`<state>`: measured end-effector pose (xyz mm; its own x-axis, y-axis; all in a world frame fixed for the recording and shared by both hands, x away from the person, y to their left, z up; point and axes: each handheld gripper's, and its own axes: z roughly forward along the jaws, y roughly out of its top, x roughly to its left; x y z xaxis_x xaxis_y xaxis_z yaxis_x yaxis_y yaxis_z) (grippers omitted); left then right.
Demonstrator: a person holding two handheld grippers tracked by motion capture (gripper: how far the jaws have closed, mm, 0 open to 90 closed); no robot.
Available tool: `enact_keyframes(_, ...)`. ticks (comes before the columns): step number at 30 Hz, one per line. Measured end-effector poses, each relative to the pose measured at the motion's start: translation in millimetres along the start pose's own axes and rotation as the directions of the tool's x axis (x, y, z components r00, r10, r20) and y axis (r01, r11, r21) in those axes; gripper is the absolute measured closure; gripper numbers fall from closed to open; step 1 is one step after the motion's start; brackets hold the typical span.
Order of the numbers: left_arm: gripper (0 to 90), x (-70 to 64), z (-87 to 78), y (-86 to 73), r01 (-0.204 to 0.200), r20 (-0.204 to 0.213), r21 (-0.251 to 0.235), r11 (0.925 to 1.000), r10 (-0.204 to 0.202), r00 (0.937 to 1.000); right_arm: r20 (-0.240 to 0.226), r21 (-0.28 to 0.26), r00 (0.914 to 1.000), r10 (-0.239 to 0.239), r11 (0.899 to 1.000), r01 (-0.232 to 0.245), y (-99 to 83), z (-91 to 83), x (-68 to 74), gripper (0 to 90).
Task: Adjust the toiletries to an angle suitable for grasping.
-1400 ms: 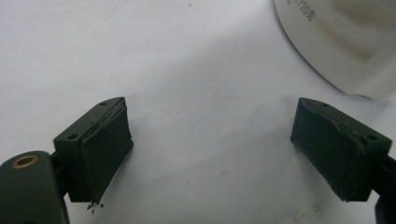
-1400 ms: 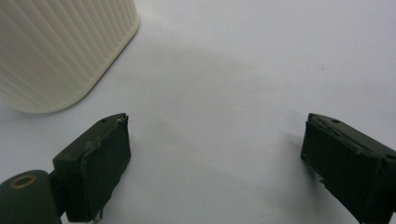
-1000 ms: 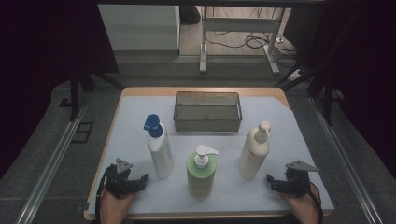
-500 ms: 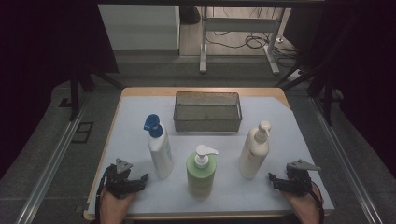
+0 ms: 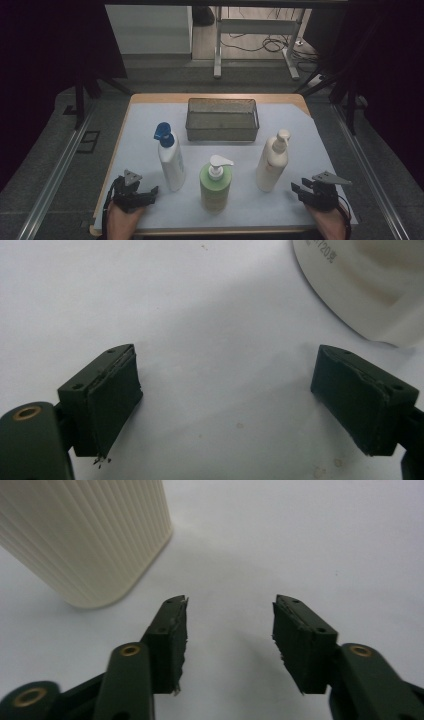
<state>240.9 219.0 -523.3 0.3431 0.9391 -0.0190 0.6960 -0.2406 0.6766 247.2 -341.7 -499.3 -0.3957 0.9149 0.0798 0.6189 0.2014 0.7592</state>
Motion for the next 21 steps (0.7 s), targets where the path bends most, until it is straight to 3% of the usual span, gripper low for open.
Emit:
enact_keyframes(3,12.2,0.0,0.0,0.0,0.000,0.000,0.000,1.0000,0.000,1.0000,-0.027,-0.003,0.9996,0.007,1.000,-0.007,1.3,-0.8,0.7,62.0)
enact_keyframes(4,12.1,0.0,0.0,-0.1,0.000,0.000,-0.001,1.0000,0.000,1.0000,-0.027,-0.001,0.9993,-0.026,1.000,0.026,2.1,-1.8,3.7,67.0)
enact_keyframes(6,12.1,0.0,0.0,0.0,0.000,0.000,0.000,1.0000,0.000,1.0000,-0.046,-0.007,0.9981,-0.042,0.999,0.041,3.0,-2.5,6.4,71.1)
enact_keyframes(8,12.1,0.0,0.0,-0.1,0.000,0.000,0.000,1.0000,0.000,1.0000,-0.042,-0.012,0.9978,-0.051,0.999,0.051,3.2,-2.6,7.3,72.1)
enact_keyframes(11,12.2,0.0,0.0,-0.1,-0.001,0.000,0.000,1.0000,0.001,1.0000,-0.047,-0.022,0.9926,-0.112,0.994,0.111,2.6,-1.6,10.8,74.7)
enact_keyframes(21,12.1,0.0,0.0,-0.1,0.000,0.000,-0.001,1.0000,0.000,1.0000,-0.090,-0.049,0.9917,-0.092,0.995,0.088,10.5,-0.1,18.1,74.7)
